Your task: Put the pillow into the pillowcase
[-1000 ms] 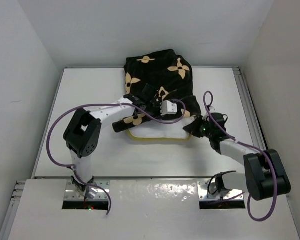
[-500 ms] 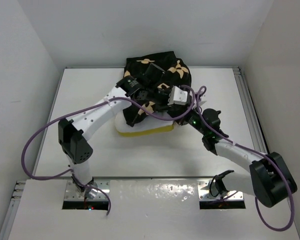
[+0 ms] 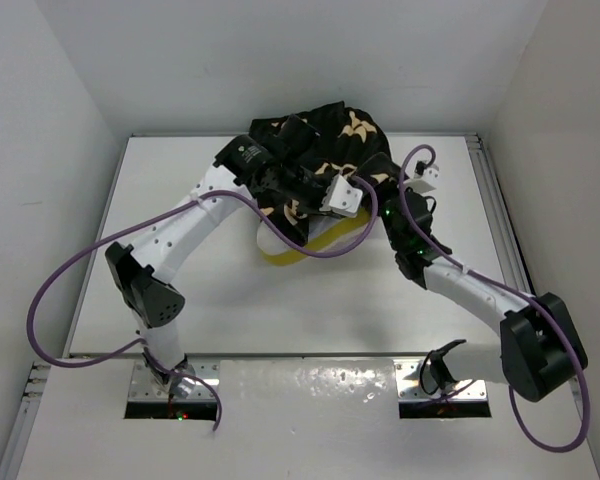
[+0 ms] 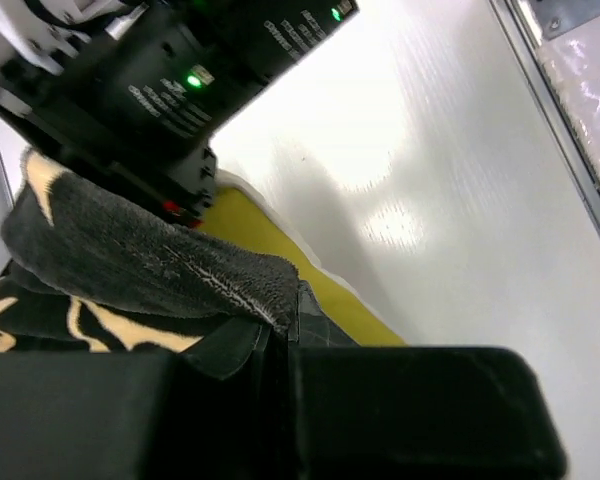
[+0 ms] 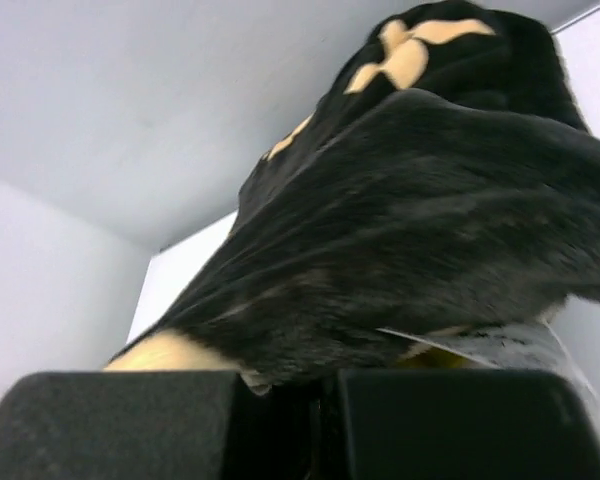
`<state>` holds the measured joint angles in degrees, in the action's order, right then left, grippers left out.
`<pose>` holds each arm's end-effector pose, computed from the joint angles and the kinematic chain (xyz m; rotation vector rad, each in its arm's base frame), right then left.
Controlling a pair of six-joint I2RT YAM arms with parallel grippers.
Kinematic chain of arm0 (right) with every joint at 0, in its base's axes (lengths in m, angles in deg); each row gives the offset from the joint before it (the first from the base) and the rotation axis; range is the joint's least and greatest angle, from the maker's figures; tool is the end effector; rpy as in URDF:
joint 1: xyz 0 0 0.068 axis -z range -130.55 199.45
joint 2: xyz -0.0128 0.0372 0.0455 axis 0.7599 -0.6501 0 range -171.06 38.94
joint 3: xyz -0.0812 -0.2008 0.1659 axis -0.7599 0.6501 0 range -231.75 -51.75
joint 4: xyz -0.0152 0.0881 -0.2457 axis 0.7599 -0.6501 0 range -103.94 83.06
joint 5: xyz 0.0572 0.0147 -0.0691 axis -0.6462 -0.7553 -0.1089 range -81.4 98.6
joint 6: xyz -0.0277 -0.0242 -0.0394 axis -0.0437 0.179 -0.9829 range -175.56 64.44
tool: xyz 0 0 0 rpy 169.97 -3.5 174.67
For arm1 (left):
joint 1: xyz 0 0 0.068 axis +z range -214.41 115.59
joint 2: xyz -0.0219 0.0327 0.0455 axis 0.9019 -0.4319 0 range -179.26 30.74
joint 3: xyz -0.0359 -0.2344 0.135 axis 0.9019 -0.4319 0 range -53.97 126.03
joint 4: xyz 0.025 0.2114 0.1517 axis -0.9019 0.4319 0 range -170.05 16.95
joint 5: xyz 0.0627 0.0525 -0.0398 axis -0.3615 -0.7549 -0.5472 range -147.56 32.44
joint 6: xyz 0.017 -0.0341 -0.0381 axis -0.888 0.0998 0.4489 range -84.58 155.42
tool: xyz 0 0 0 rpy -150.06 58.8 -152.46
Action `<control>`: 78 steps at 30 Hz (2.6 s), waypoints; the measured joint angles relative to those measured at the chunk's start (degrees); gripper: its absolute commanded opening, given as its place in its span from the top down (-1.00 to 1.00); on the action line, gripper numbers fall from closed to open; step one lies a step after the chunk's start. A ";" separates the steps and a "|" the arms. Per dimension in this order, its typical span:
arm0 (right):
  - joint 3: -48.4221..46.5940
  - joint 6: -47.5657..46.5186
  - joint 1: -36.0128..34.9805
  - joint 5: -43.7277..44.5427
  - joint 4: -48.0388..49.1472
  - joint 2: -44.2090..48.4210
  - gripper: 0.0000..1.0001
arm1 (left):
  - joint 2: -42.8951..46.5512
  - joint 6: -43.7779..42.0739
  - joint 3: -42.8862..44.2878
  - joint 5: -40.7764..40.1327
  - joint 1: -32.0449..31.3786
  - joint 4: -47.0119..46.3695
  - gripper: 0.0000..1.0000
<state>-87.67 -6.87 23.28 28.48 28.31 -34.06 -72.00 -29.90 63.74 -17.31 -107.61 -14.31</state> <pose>0.2582 0.1134 0.2628 0.5886 1.5420 0.7315 0.2492 -0.2657 0.4139 2.0135 1.0842 -0.6606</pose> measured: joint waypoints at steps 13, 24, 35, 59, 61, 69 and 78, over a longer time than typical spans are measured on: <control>9.11 -1.99 3.96 -7.23 -26.05 12.37 0.18 | 9.81 4.48 -28.52 -6.43 3.54 -1.92 -0.63; 21.53 7.98 4.94 1.14 -56.13 46.27 -0.17 | 15.93 5.40 -47.82 -18.05 3.76 -13.46 0.32; 7.13 -0.24 18.08 -8.35 -47.12 19.28 -0.65 | 15.17 2.38 -53.46 -18.78 -0.76 -29.53 -0.58; -7.37 1.36 22.43 -22.18 -32.85 -12.96 1.00 | 17.35 6.34 -56.85 -23.71 6.12 -32.79 1.00; -3.69 0.55 22.45 -20.70 -35.23 -5.95 1.00 | 21.51 2.58 -56.85 -23.80 10.64 -27.78 1.00; 6.43 -0.44 21.33 -17.22 -52.00 19.89 -0.04 | 32.48 -13.92 -58.05 -23.58 21.53 -10.80 0.97; 9.27 -3.65 21.33 -20.92 -66.60 28.85 -0.98 | 39.17 -18.73 -69.07 -27.65 17.38 -4.44 -0.97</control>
<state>-78.40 -10.52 44.61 7.56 -38.29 -5.21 -32.83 -48.63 -5.32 -44.96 -90.24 -18.75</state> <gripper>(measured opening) 0.985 0.691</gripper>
